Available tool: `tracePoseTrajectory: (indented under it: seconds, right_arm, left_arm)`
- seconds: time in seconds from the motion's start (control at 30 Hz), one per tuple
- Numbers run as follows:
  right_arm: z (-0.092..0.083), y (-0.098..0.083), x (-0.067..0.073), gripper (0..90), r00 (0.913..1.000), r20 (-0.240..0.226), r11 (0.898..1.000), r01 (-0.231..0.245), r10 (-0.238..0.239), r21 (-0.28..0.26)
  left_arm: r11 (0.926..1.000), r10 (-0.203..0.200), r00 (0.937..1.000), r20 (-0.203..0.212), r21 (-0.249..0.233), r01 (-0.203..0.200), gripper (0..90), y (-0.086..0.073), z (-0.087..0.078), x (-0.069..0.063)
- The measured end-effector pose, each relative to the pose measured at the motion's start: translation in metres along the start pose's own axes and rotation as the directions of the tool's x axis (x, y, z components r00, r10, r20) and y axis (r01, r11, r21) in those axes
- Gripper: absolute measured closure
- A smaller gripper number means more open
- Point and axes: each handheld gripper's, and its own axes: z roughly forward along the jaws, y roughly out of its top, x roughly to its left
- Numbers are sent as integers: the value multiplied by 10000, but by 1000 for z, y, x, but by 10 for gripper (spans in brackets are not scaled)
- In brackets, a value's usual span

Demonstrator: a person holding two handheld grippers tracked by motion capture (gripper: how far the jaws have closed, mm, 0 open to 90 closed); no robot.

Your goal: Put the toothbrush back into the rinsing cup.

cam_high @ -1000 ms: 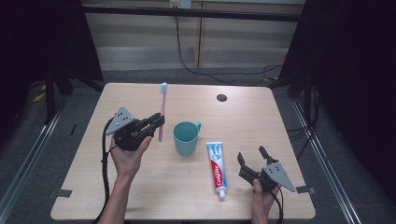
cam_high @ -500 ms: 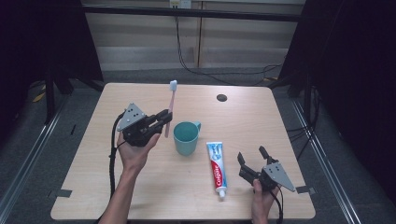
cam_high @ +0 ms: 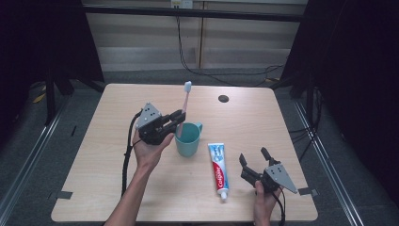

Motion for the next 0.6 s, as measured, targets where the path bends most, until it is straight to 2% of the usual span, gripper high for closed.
tracePoseTrajectory:
  seconds: [0.2, 0.37, 0.5, 0.6]
  right_arm:
    - [0, 0, 0, 160, 10000, 20, 10000, -25, 25, 4]
    - [0, 0, 0, 160, 10000, 23, 10000, -27, 27, -2]
    - [0, 0, 0, 160, 10000, 12, 10000, -17, 17, -2]
    - [0, 0, 0, 160, 10000, 9, 10000, -29, 29, 6]
  left_arm:
    - [9997, -244, 9997, 35, -38, 244, 789, -10, 7, 3]
    - [9998, -175, 9998, 77, 32, 175, 788, -17, 15, 3]
    - [9992, -399, 9992, 89, -40, 400, 788, -22, 17, 3]
    - [9995, -300, 9995, 86, 46, 300, 788, -25, 18, 1]
